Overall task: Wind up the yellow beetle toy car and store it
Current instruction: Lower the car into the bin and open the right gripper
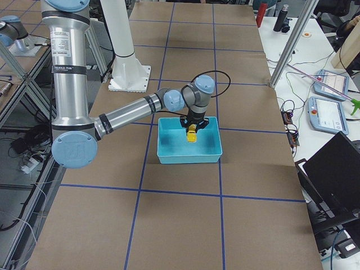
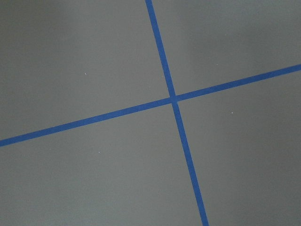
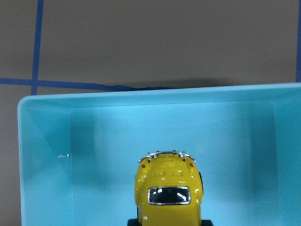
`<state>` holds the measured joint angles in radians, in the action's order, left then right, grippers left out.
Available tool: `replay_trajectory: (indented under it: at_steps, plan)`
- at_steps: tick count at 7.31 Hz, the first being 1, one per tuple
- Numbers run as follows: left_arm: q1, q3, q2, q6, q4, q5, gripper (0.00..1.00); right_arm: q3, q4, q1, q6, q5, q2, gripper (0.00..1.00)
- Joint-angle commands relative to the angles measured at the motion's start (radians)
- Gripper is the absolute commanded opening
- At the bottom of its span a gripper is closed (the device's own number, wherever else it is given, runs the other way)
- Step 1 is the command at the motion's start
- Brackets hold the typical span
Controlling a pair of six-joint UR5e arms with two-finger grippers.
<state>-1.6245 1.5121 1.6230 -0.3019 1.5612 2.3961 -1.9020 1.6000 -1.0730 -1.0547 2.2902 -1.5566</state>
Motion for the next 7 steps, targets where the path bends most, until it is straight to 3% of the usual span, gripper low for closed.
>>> replay_trajectory:
  at_steps: [1, 3, 6, 7]
  plan:
    - [0.0, -0.001, 0.0, 0.001, -0.001, 0.0, 1.0, 0.11, -0.136, 0.027, 0.036, -0.008, 0.003, 0.0]
    - [0.0, -0.001, 0.0, 0.001, -0.001, 0.002, 1.0, 0.139, -0.224, 0.089, 0.135, -0.02, 0.007, 0.0]
    - [0.0, -0.001, 0.0, 0.001, -0.001, 0.002, 1.0, 0.14, -0.241, 0.136, 0.194, -0.045, 0.007, 0.0]
    - [0.0, -0.004, 0.0, 0.001, -0.001, 0.002, 1.0, 0.143, -0.241, 0.137, 0.186, -0.041, 0.006, 0.99]
